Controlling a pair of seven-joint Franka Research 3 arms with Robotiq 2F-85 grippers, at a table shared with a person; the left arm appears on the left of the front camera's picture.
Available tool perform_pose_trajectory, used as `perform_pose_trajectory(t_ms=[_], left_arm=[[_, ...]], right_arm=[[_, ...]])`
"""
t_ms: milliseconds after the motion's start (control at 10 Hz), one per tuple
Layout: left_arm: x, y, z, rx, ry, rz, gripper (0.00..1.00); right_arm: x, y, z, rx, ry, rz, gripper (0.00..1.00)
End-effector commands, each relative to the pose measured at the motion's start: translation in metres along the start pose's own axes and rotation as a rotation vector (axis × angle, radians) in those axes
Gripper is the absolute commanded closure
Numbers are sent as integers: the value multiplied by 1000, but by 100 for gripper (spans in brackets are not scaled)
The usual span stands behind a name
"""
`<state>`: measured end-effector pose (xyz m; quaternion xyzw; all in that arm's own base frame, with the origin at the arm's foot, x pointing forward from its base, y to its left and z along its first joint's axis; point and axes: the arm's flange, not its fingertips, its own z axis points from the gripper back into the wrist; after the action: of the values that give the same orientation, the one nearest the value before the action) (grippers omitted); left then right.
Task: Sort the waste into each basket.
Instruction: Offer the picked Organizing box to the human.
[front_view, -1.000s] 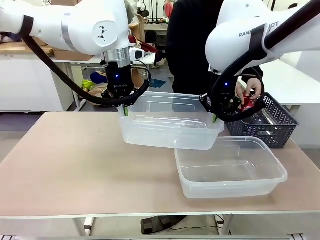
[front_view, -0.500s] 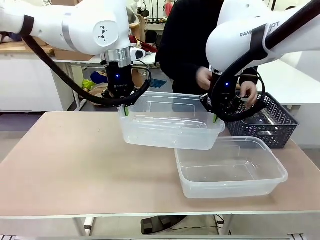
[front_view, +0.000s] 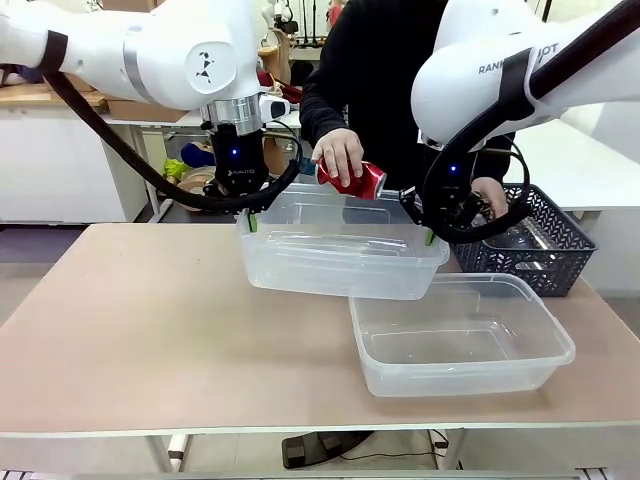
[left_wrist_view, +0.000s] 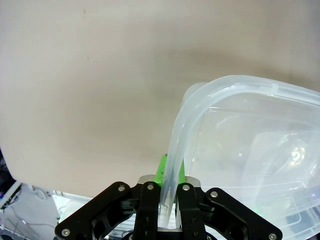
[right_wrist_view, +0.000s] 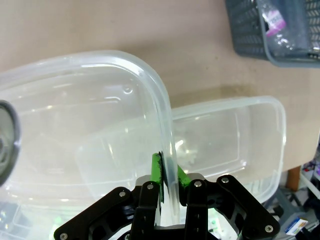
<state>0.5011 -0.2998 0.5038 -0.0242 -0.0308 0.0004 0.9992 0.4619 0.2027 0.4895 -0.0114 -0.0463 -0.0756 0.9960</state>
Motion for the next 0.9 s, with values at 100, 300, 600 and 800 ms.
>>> perform_pose_trajectory(t_ms=[100,300,600,800], left_arm=[[1,-3,6,-4,-12,-2,94],[1,-3,6,-4,-12,-2,94],[1,-3,6,-4,-12,-2,94],[1,-3,6,-4,-12,-2,94]], right_arm=[[-4,-1,0,-3,1,2,95],[-4,-1,0,-3,1,2,95],[-4,-1,0,-3,1,2,95],[-4,-1,0,-3,1,2,95]])
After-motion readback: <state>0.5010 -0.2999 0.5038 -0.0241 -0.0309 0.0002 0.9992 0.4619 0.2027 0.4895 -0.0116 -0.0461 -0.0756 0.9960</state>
